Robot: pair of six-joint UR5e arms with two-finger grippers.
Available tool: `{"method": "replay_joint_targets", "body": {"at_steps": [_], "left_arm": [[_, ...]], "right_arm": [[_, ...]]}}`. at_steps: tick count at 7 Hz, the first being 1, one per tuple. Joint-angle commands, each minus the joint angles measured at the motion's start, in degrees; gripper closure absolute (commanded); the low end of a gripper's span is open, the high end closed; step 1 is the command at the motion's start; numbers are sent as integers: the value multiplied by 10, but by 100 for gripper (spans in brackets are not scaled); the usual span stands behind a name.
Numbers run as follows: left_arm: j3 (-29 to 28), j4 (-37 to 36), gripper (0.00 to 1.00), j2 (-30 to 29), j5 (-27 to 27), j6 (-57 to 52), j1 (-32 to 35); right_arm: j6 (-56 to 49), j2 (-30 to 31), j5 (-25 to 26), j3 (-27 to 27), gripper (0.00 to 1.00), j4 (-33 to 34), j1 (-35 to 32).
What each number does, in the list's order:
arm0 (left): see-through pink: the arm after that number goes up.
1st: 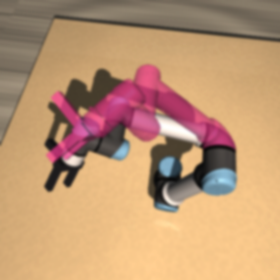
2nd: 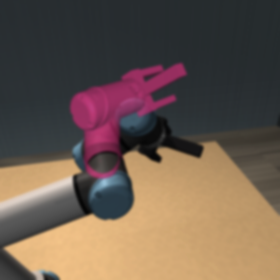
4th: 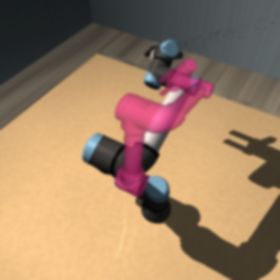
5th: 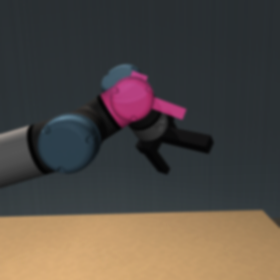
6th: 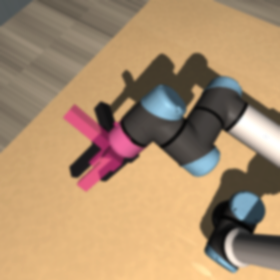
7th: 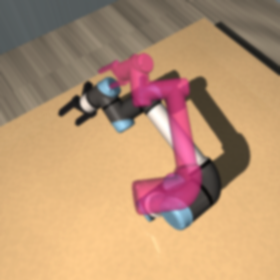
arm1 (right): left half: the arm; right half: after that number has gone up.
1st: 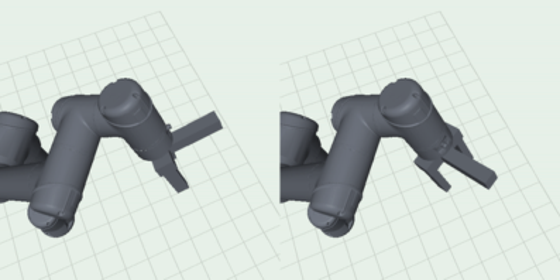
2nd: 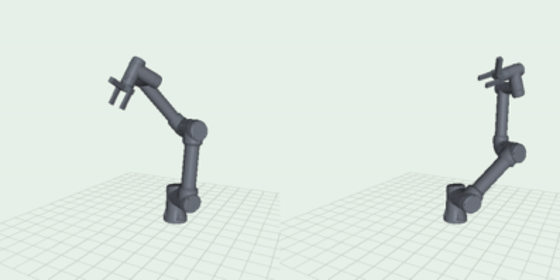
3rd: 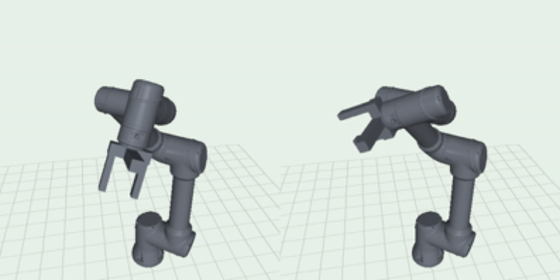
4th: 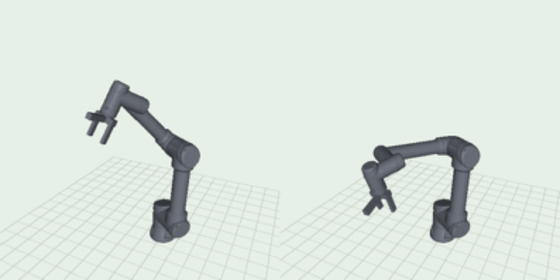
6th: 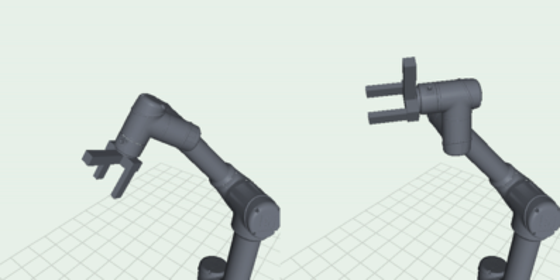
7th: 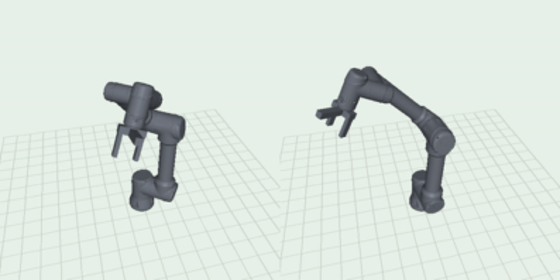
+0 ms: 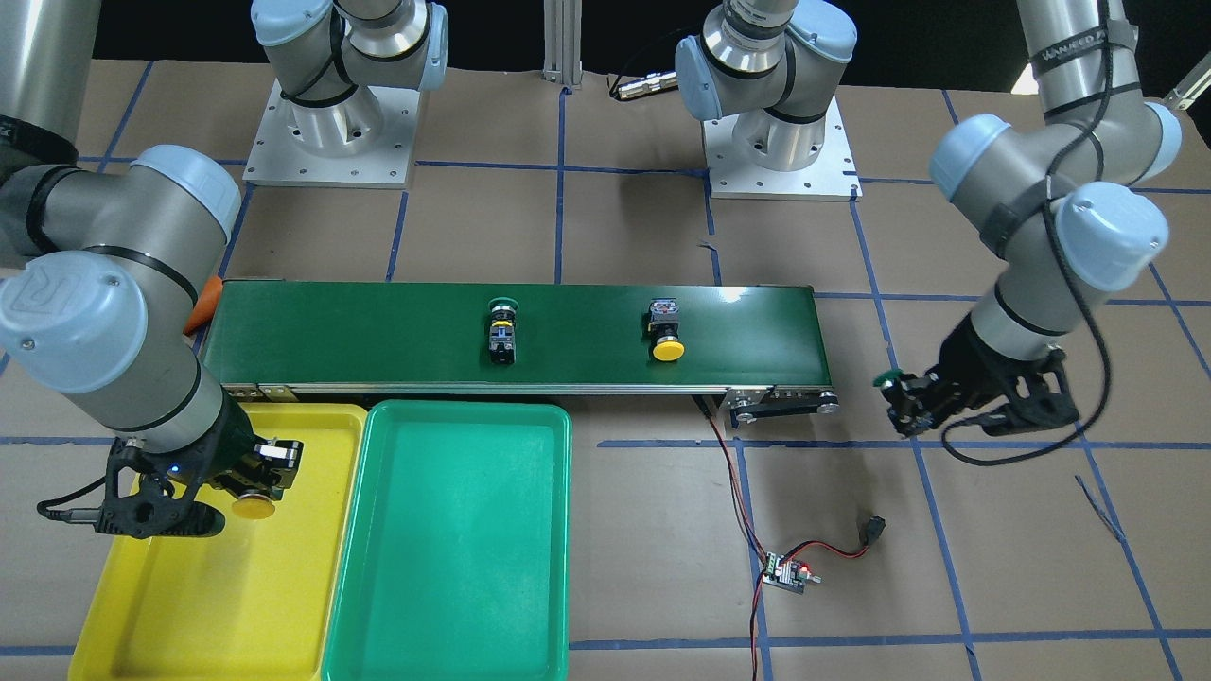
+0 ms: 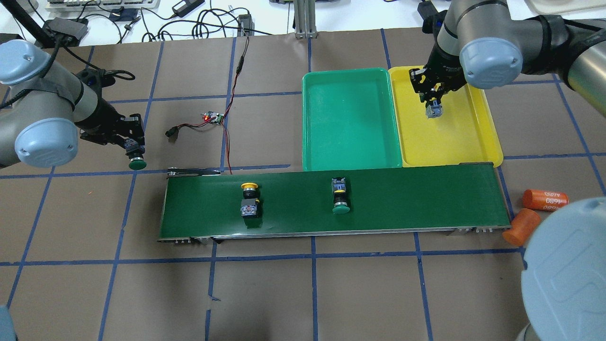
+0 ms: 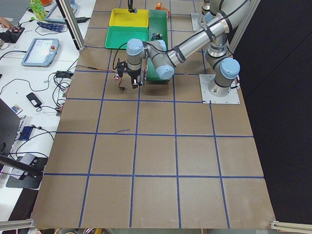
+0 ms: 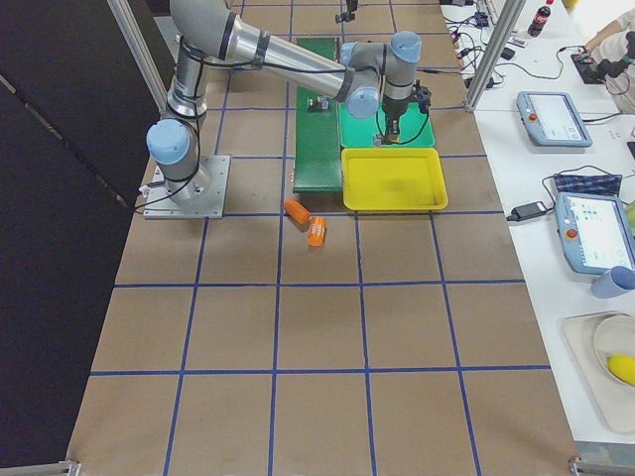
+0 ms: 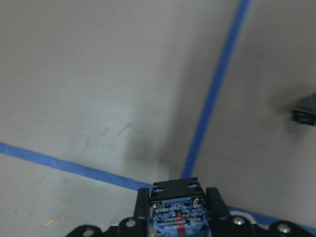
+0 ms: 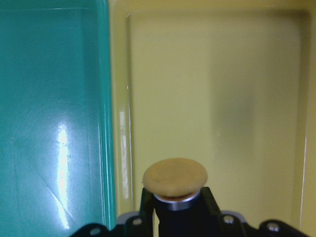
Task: Sort buttons by color to trays
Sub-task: 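Lift yellow button into yellow tray with right gripper while left lifts green button, then set green button on belt with left gripper while right gripper returns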
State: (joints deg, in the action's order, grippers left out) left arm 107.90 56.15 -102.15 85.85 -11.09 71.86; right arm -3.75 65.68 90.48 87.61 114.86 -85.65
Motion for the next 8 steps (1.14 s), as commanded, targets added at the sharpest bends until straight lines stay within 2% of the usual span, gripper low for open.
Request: {"method": "replay_joint_targets", "body": {"at_steps": [1,3,5,6,7,8], "left_arm": [[31,52,100,50,3,-31,66],[80,46,100,70,1,-68,84],[89,49,100,78,5,-74,83],[94,41,100,72,5,-86,80],[96,41,100,67,5,-88,80],[95,41,95,66,5,-89,80]], "right_arm": [[-2,-10,-1,-3,0,-8,1],[-1,-4,-1,3,0,-12,-3],[8,29,-4,42,0,-17,-26],[11,51,-1,80,0,-17,-53],[34,98,-3,132,0,-16,-75],[75,136,-6,187,0,-4,-92]]}}
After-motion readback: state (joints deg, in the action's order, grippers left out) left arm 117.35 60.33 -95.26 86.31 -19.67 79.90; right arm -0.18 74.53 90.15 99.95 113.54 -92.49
